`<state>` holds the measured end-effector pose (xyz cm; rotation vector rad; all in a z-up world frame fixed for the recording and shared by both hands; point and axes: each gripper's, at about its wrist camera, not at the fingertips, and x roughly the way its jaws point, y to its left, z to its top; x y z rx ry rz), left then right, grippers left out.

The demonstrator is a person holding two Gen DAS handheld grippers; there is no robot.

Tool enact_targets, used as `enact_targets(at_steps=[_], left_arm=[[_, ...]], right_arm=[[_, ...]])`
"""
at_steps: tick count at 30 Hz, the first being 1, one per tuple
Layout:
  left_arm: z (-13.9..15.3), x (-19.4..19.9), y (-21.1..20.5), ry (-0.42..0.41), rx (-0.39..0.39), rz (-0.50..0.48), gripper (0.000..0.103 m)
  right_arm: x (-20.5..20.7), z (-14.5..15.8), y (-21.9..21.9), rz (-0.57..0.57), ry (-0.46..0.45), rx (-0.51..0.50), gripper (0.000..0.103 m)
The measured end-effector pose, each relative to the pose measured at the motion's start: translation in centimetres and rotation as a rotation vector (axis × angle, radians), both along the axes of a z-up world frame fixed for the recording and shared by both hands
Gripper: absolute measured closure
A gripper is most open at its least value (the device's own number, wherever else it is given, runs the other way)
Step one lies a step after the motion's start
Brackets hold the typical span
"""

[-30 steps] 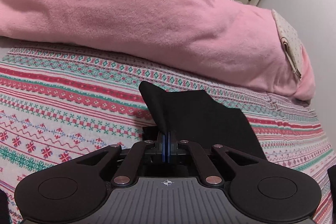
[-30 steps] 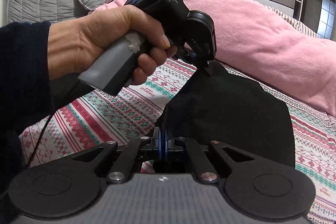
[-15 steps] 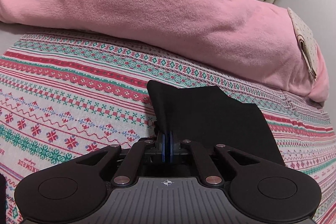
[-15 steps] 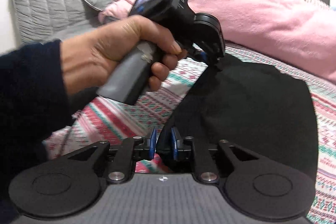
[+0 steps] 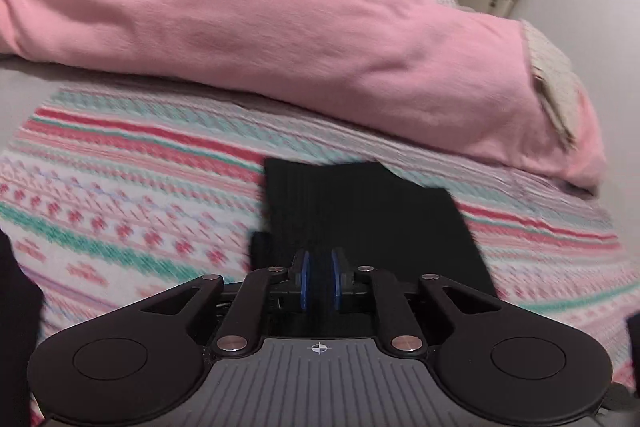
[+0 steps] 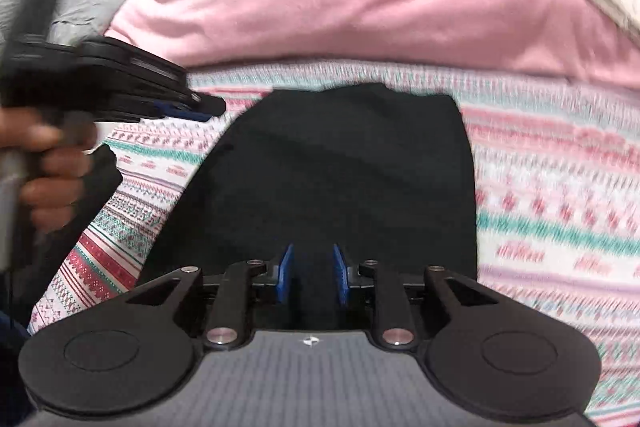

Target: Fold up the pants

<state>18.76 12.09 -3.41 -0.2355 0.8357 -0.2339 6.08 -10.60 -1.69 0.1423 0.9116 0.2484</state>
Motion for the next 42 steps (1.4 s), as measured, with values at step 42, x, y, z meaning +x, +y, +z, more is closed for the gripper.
enact_targets(at_steps=[42], left_arm=[[-5.7, 1.4, 0.6, 0.163, 0.038, 0.02, 0.062]], right_arm=[[10.6, -3.8, -9.3, -0.035, 0.14, 0.227, 0.067]])
